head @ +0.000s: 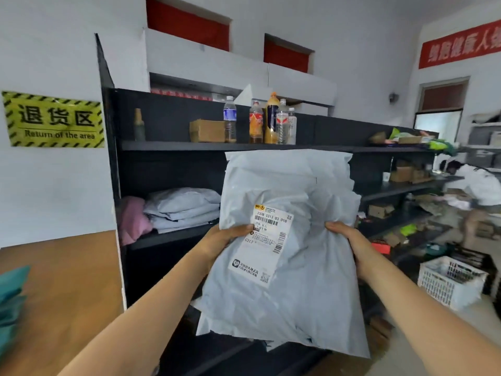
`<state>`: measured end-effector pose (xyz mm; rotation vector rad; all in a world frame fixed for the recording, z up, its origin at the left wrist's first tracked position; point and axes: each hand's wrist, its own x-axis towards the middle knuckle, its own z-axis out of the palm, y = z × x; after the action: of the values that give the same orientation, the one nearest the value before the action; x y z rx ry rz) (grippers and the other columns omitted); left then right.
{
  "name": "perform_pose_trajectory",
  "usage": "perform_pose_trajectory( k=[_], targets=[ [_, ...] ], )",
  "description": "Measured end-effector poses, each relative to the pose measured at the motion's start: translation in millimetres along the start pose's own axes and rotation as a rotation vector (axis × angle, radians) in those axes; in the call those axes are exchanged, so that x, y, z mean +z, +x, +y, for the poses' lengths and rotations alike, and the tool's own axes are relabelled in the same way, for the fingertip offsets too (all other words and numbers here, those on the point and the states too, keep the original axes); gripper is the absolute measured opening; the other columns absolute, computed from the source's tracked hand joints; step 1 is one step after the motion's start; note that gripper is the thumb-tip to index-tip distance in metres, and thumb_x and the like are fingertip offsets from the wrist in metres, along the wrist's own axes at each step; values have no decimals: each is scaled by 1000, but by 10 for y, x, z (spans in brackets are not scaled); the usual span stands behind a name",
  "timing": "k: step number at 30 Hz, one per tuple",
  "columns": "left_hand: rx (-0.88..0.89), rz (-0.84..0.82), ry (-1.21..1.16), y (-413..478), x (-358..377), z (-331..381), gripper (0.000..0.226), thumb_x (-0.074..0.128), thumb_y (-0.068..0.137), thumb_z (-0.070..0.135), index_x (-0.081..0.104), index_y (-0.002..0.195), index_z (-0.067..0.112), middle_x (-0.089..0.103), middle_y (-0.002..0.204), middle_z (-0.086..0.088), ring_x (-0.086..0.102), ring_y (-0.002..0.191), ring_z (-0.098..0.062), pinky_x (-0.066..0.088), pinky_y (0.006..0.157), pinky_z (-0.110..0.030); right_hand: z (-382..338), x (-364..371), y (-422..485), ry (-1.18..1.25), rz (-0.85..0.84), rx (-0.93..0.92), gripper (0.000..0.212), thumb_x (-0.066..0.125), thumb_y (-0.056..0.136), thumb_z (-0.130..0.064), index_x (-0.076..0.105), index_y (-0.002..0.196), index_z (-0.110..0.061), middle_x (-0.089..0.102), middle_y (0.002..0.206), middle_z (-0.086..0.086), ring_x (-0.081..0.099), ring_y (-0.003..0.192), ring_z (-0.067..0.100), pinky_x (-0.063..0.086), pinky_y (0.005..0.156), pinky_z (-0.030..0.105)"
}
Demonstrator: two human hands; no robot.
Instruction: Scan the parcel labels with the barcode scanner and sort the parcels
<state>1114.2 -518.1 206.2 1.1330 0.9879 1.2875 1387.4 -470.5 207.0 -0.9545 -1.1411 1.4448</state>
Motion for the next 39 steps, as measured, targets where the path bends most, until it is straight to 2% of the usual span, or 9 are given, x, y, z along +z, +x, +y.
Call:
perform_pose_trajectory(
  k=[3, 7, 11, 17, 21, 25, 29, 33, 39],
  targets=[
    [32, 75, -25, 545, -181, -115, 44, 78, 73, 18, 67, 112, 4, 72, 106, -17, 70, 96, -35, 56, 79, -40, 65, 17, 737, -10, -56, 5, 71, 87, 48, -35, 67, 113, -14, 75, 100, 13, 67, 100, 32, 52, 85, 41],
    [37, 200, 6, 1313, -408, -123, 43, 79, 72, 22, 68, 110, 6, 74, 101, -15, 72, 89, -31, 57, 75, -37, 27, 109, 1731, -44, -111, 56, 55, 83, 58, -29, 68, 108, -11, 75, 98, 15, 66, 99, 33, 50, 93, 41],
    [-16, 243, 52, 2086, -596, -155, 73, 88, 56, 40, 65, 118, 9, 71, 112, -14, 68, 103, -32, 49, 98, -46, 36, 81, 2637, -68, -159, 93, 43, 78, 69, -32, 69, 105, -11, 75, 95, 16, 67, 94, 33, 51, 90, 40],
    [-105, 485, 166, 3256, -743, -292, 94, 88, 40, 59, 63, 116, 9, 73, 105, -6, 70, 95, -24, 52, 94, -38, 77, -30, 4054, -180, -201, 145, 60, 71, 60, -41, 68, 111, -9, 71, 106, 21, 67, 94, 35, 51, 86, 39],
    [-122, 647, 274, 3930, -851, -58, 100, 82, 35, 62, 63, 116, 8, 71, 108, -6, 68, 97, -24, 50, 96, -36, -33, 105, 5028, -271, -250, 129, 46, 70, 70, -38, 70, 107, -9, 74, 90, 17, 67, 85, 33, 52, 78, 35],
    [-159, 742, 439, 4473, -1070, 343, 77, 77, 62, 60, 64, 118, 8, 68, 111, -5, 65, 94, -20, 48, 88, -28, -150, 405, 5812, -312, -343, 136, 39, 68, 77, -42, 72, 103, -13, 74, 85, 13, 67, 81, 29, 51, 73, 32],
    [-222, 806, 640, 4844, -1392, 548, 72, 69, 77, 52, 52, 131, 8, 55, 127, 1, 53, 121, -19, 39, 94, -20, -99, 830, 6421, -382, -447, 150, 33, 62, 88, -40, 68, 107, -13, 70, 100, 14, 65, 86, 26, 50, 71, 29],
    [-322, 992, 1140, 4945, -1591, 394, 65, 61, 83, 29, 36, 135, 1, 37, 139, -19, 41, 126, -35, 37, 104, -34, 292, 1110, 6702, -546, -412, 197, 64, 71, 84, -36, 51, 136, -4, 57, 132, 18, 59, 114, 32, 48, 86, 32],
    [-94, 852, 1345, 4864, -1545, 261, 22, 52, 87, 5, 66, 103, 0, 66, 109, -18, 60, 104, -33, 42, 78, -28, 239, 1202, 6765, -753, -380, 28, 61, 67, 88, -23, 42, 138, 2, 49, 139, 19, 52, 123, 32, 44, 93, 33]
  ],
)
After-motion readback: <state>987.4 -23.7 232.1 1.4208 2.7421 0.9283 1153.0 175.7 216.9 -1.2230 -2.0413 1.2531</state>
